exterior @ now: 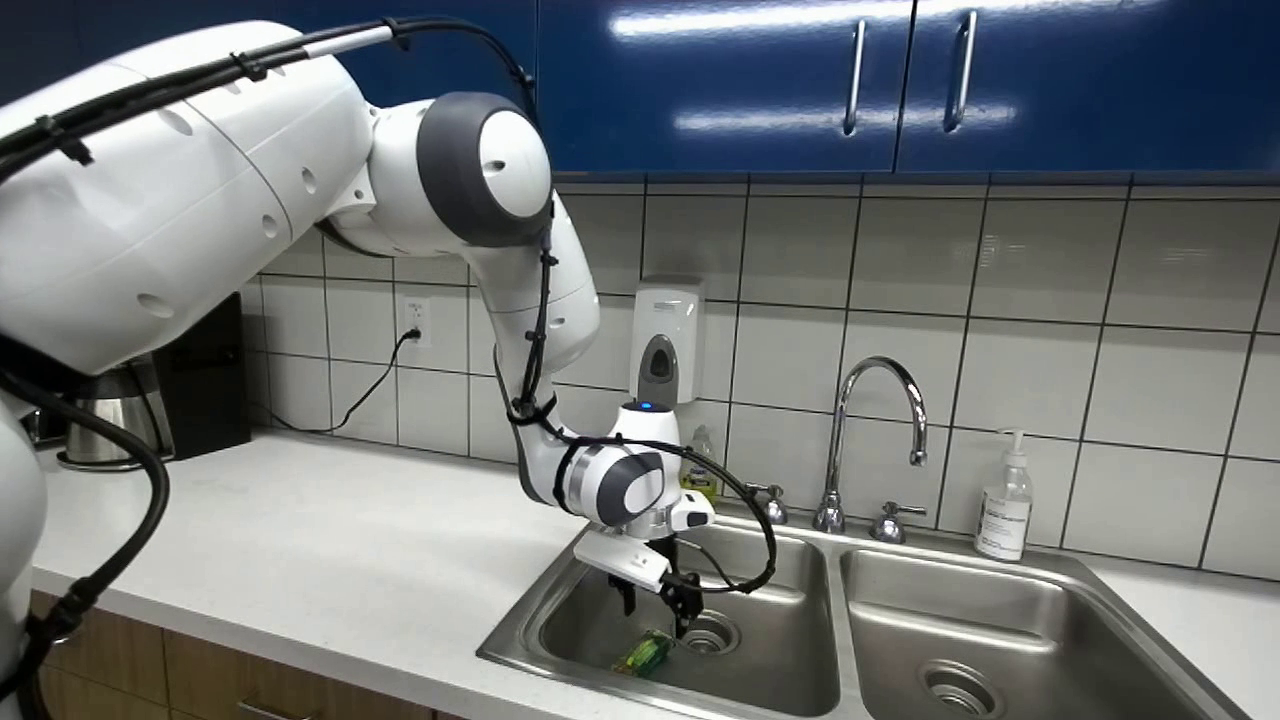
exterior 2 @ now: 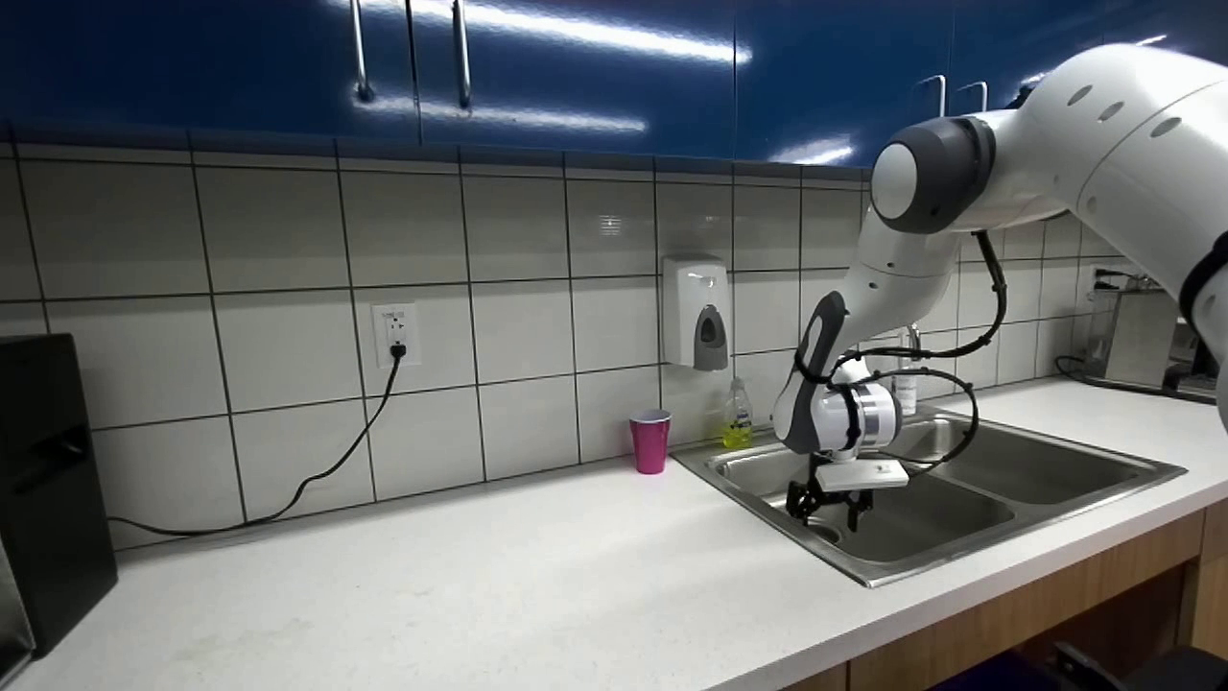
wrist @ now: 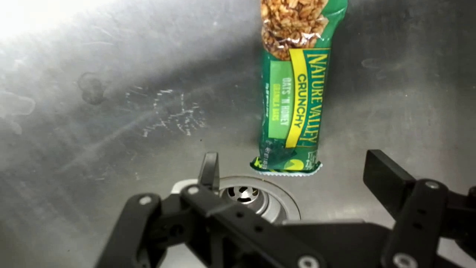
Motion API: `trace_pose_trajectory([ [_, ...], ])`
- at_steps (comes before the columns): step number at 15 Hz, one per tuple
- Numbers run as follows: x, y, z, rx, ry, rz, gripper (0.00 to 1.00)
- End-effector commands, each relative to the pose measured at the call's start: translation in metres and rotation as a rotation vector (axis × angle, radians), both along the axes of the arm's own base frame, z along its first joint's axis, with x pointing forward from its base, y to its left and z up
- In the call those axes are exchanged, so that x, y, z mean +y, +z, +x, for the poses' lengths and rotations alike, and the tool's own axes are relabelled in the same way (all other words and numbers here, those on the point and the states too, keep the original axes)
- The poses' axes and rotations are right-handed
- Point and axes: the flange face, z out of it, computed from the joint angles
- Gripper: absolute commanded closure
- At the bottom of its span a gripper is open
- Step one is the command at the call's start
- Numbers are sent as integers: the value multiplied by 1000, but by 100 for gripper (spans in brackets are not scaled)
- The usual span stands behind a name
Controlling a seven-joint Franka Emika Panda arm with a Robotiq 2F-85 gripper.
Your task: Put the green packet in the left sink
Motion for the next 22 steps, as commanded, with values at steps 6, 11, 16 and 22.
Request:
trace_pose_trajectory([
  [6, 11, 89, -47, -20, -23, -54, 0],
  [11, 35, 161, -77, -69, -3, -88, 0],
  [16, 85, 220, -103, -129, 45, -91, 0],
  [22, 176, 269, -139, -204, 181, -44, 0],
])
